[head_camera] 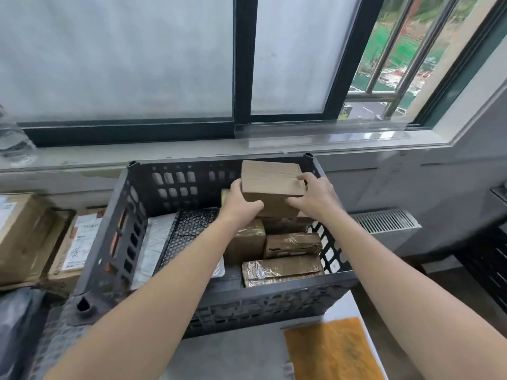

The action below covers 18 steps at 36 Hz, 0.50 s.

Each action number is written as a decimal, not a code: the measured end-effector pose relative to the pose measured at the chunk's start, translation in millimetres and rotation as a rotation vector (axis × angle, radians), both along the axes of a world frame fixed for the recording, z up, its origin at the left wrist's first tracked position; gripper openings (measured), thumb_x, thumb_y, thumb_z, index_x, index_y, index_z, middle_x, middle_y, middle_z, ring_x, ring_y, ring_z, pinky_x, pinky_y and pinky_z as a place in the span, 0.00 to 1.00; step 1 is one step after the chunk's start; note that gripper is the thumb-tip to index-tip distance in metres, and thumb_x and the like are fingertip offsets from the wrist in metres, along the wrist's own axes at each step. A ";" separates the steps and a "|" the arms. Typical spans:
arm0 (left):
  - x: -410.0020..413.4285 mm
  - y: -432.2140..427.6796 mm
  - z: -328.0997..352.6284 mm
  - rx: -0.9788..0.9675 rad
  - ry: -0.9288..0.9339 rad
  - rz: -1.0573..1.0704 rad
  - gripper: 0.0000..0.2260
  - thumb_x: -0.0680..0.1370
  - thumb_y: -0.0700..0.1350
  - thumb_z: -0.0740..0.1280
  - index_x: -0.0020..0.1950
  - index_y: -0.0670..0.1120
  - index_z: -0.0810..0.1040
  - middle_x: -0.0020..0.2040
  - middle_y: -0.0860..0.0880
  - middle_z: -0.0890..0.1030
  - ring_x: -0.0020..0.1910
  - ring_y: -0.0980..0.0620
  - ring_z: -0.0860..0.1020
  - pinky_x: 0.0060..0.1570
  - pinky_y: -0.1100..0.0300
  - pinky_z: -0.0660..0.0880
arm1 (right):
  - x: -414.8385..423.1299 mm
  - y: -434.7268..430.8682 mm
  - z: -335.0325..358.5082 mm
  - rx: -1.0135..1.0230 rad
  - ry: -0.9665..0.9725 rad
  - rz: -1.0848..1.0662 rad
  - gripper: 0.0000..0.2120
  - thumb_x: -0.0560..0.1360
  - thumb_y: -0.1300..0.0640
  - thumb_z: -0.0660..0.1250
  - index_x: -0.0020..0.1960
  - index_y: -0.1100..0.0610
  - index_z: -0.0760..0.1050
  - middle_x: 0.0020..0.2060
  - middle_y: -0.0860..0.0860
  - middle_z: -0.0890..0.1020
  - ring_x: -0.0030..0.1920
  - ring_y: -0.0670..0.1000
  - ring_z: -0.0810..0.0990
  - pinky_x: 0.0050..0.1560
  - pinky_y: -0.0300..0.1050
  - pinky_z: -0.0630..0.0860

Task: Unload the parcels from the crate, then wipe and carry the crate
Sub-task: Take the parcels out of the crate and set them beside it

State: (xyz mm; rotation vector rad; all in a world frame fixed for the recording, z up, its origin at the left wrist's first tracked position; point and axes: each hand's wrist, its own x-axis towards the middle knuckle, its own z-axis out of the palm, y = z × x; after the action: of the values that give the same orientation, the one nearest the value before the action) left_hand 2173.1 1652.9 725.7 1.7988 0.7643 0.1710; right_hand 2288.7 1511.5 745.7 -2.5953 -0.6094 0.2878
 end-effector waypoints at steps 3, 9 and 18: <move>-10.2 9.5 3.3 0.079 -0.063 -0.007 0.41 0.73 0.45 0.72 0.79 0.56 0.52 0.66 0.48 0.67 0.59 0.50 0.71 0.60 0.54 0.73 | -0.6 -1.0 -1.6 0.260 0.095 -0.033 0.22 0.74 0.43 0.71 0.65 0.50 0.74 0.61 0.53 0.73 0.59 0.52 0.74 0.51 0.41 0.68; -31.5 26.0 15.1 0.361 -0.206 -0.153 0.45 0.69 0.45 0.78 0.78 0.58 0.54 0.62 0.48 0.66 0.64 0.51 0.65 0.67 0.55 0.66 | -4.9 13.7 12.0 0.544 0.178 -0.145 0.14 0.80 0.45 0.61 0.58 0.53 0.75 0.51 0.48 0.79 0.51 0.49 0.76 0.42 0.40 0.71; -50.5 47.6 26.9 0.090 -0.342 -0.043 0.13 0.72 0.52 0.76 0.53 0.50 0.81 0.46 0.55 0.82 0.45 0.62 0.81 0.41 0.69 0.77 | -17.4 25.5 29.3 0.589 0.498 -0.043 0.27 0.79 0.33 0.53 0.63 0.50 0.76 0.53 0.52 0.83 0.59 0.55 0.79 0.66 0.58 0.72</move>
State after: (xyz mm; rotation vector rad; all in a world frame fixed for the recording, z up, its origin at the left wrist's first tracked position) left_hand 2122.5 1700.5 752.5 1.8056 0.4794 0.4774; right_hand 2271.3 1536.9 775.0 -1.8718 -0.3800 0.6123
